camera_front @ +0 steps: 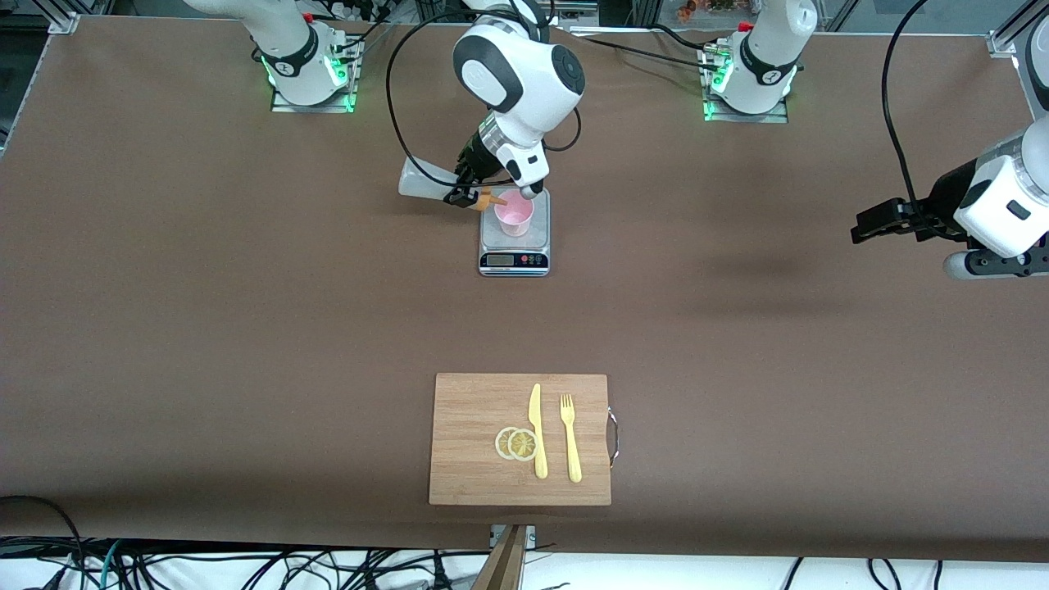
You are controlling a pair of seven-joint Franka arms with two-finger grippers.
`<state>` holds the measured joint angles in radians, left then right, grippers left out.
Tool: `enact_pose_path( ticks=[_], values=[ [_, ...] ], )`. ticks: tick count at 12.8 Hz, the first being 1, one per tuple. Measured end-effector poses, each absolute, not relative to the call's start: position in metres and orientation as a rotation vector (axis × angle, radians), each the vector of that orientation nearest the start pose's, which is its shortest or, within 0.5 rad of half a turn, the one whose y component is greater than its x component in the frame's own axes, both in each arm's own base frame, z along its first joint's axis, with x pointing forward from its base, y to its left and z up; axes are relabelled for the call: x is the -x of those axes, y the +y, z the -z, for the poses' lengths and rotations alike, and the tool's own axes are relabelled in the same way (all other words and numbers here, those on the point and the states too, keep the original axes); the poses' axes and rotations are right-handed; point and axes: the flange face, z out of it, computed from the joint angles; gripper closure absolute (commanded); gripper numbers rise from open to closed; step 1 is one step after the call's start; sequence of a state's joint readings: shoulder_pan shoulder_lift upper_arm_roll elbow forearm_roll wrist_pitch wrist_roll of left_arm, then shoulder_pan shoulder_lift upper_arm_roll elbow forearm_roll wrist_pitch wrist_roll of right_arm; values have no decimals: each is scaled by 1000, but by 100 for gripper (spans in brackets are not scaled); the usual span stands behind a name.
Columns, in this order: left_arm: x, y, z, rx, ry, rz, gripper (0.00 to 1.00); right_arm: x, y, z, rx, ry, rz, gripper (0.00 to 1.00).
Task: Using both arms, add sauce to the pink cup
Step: 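Tilt the bottle nozzle down into the cup to squeeze sauce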
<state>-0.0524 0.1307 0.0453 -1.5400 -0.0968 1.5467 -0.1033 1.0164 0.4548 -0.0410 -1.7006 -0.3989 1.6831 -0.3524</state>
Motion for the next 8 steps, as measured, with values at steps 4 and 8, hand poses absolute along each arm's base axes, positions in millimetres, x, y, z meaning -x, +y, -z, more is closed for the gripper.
enact_pose_path(
  ticks=[4,8],
  values=[
    [-587,-16,-563,3215,-161,-207,0,-377,486,-312,-1940,1728,428,87],
    [-587,-16,-563,3215,-161,-207,0,-390,480,-337,-2068,1784,433,86]
  ],
)
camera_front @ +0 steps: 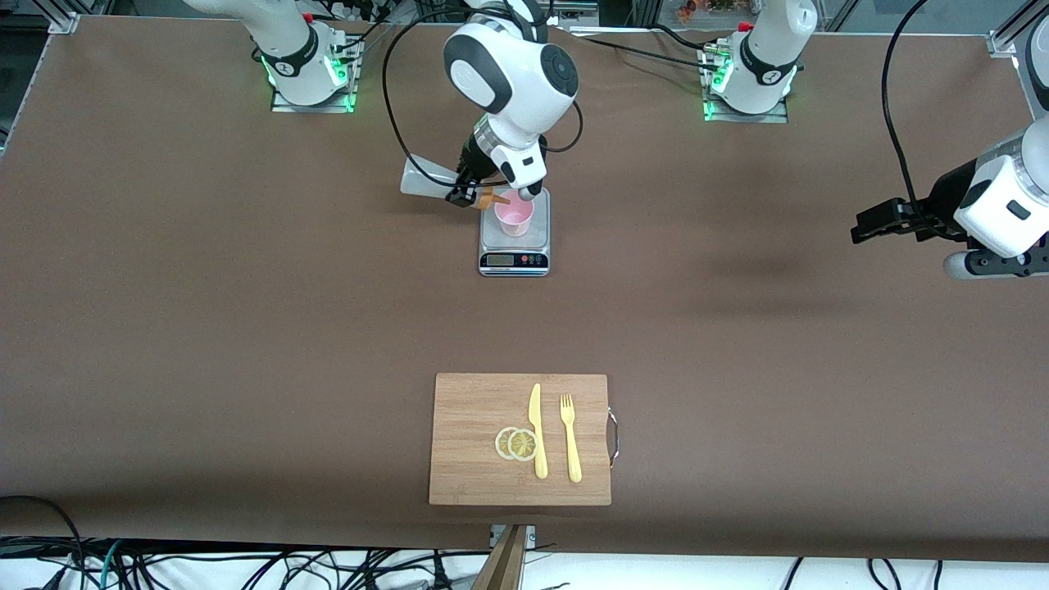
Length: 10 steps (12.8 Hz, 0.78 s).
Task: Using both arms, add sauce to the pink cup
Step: 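Tilt the bottle nozzle down into the cup to squeeze sauce, then carry the sauce bottle back to its original spot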
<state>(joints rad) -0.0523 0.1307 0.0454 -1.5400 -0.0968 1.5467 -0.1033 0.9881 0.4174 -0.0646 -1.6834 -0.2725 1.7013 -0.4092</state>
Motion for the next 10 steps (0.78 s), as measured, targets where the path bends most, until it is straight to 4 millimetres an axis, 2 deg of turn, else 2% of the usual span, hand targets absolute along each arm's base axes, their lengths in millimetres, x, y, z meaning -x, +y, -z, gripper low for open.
enact_pose_path(
  ticks=[3,5,10],
  values=[
    [-587,-16,-563,3215,-161,-207,0,-414,459,-377,2496,-2194,-480,86],
    [-587,-16,-563,3215,-161,-207,0,-439,432,-399,2370,-2153,-433,86],
    [-587,-16,-563,3215,-161,-206,0,-520,329,-426,2122,-2020,-245,85]
  ],
)
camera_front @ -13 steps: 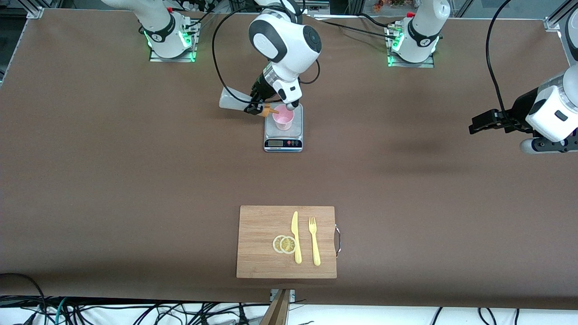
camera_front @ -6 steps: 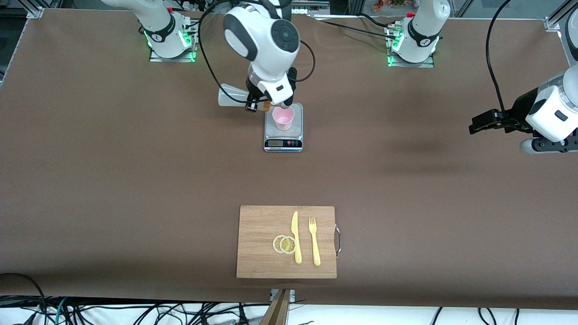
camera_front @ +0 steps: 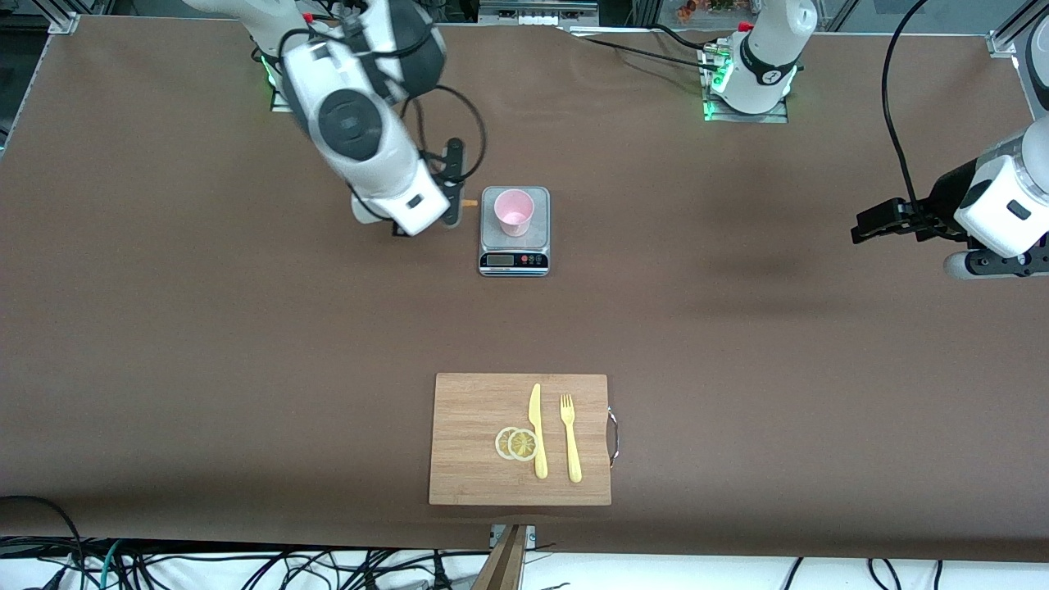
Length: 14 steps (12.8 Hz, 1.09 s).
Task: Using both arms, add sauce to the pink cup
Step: 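Carry the sauce bottle back to its original spot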
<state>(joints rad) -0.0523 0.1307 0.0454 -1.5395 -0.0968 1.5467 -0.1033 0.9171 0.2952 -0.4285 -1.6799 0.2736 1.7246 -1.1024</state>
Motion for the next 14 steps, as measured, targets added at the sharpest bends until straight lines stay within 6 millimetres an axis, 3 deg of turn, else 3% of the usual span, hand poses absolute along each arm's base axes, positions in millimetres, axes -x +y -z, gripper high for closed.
enact_pose_path(
  ticks=[4,8,11,14],
  values=[
    [-587,-16,-563,3215,-161,-206,0,-564,245,-428,1987,-1929,-51,85],
    [-587,-16,-563,3215,-161,-206,0,-593,163,-409,1836,-1822,138,85],
    [-587,-16,-563,3215,-161,-205,0,-607,106,-366,1684,-1727,287,85],
    [-587,-16,-563,3215,-161,-205,0,-605,63,-305,1512,-1636,448,85]
  ],
)
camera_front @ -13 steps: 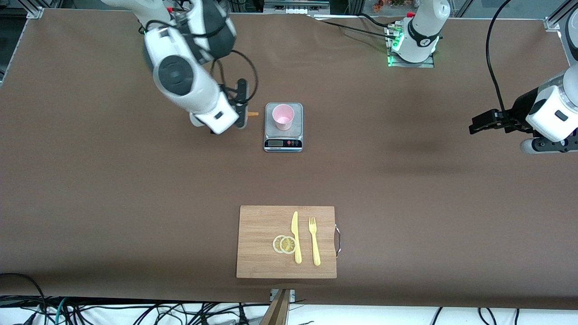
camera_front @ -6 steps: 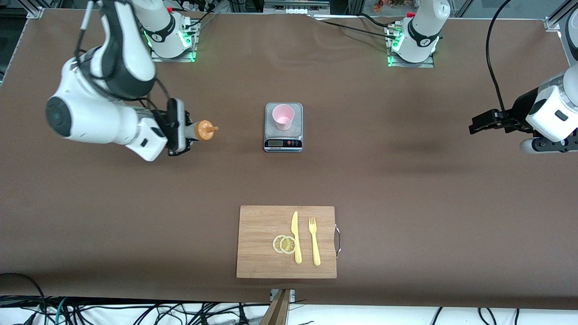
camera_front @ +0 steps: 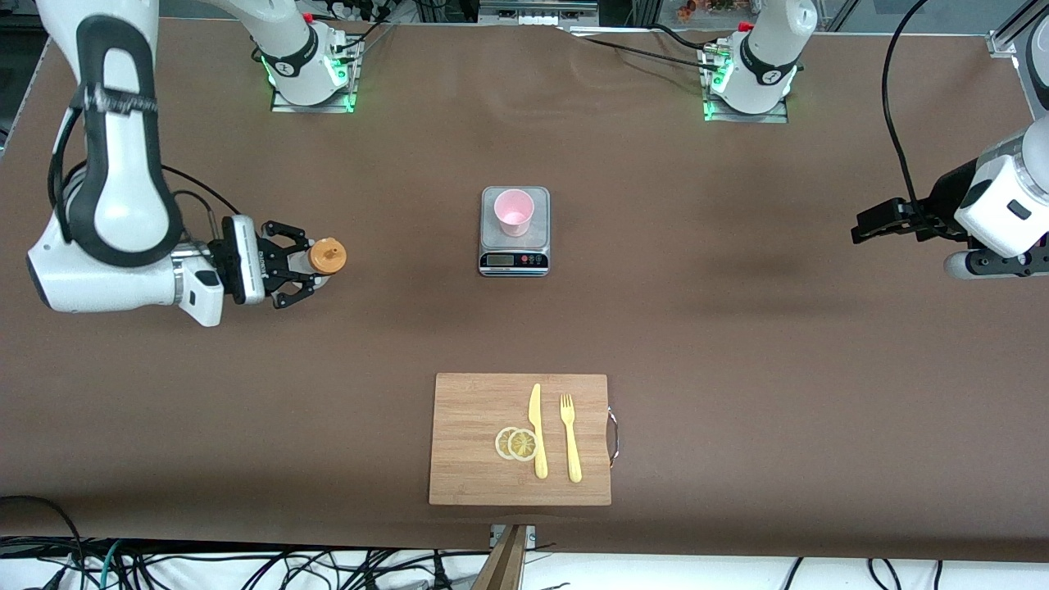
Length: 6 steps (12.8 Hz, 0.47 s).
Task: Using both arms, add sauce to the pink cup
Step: 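Carry the sauce bottle back to its original spot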
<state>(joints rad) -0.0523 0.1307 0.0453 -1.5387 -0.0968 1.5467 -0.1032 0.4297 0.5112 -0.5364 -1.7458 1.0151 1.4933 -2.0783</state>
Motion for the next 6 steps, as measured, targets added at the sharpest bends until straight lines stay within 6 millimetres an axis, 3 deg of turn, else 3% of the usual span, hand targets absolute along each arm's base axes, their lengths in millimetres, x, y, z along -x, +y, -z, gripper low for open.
enact_pose_path(
  ticks=[3,6],
  values=[
    [-587,-16,-563,3215,-161,-205,0,-592,28,-243,1359,-1604,576,82],
    [-587,-16,-563,3215,-162,-206,0,-575,6,-190,1224,-1534,698,82]
  ],
)
